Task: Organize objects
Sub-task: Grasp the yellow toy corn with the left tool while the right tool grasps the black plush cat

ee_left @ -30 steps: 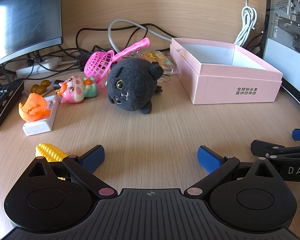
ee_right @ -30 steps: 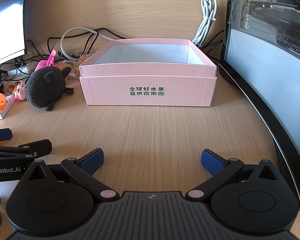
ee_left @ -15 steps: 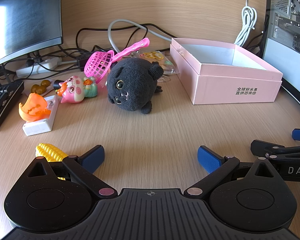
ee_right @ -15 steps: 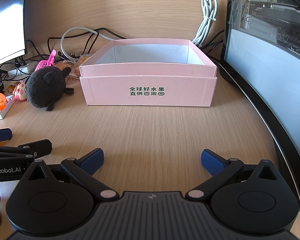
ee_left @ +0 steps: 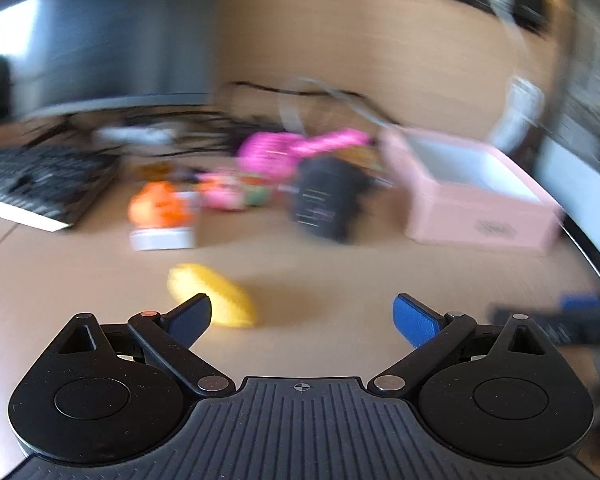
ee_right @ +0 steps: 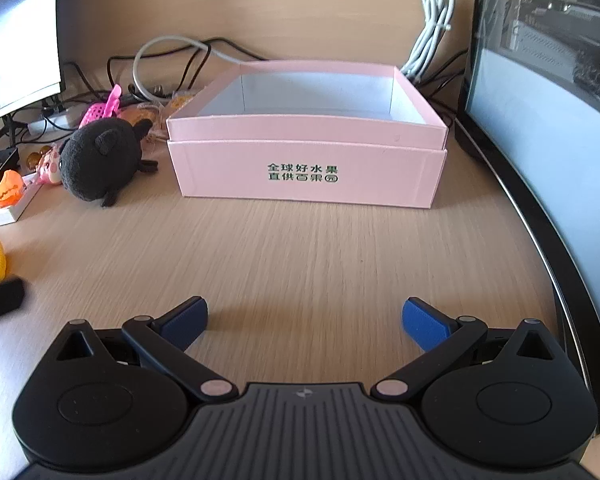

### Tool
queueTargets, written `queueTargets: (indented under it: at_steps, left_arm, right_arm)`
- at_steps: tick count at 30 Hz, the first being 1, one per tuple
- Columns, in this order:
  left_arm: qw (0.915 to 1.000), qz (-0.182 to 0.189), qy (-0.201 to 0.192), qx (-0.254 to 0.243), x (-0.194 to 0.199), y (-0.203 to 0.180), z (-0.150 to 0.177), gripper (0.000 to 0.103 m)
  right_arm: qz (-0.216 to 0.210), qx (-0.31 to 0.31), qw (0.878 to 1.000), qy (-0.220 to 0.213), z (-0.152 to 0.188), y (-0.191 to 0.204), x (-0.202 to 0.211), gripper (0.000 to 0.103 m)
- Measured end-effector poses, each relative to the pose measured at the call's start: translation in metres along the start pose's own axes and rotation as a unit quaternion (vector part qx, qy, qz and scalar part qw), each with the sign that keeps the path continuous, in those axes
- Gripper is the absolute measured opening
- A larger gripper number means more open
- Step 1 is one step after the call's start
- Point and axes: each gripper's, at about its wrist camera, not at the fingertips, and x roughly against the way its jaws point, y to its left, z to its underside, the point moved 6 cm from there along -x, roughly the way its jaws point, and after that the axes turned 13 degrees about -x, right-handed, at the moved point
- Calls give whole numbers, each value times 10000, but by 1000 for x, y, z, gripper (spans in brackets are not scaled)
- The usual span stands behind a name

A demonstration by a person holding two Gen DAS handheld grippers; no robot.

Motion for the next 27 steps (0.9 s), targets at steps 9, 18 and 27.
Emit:
queueTargets:
  at_steps: [9,18,27]
  left_arm:
    - [9935,-508,750,690,-43,50,3,91]
    - [9961,-210,743,437,-56,58,1,46]
    - [9968,507,611,-56,-11,101,2,36]
  right_arm:
    - [199,-149,9996,105,0,-1,0,103]
    - [-203,42,9994,285,-15,20,16,103]
    - [-817,1228,9861,-771,-56,163,5,103]
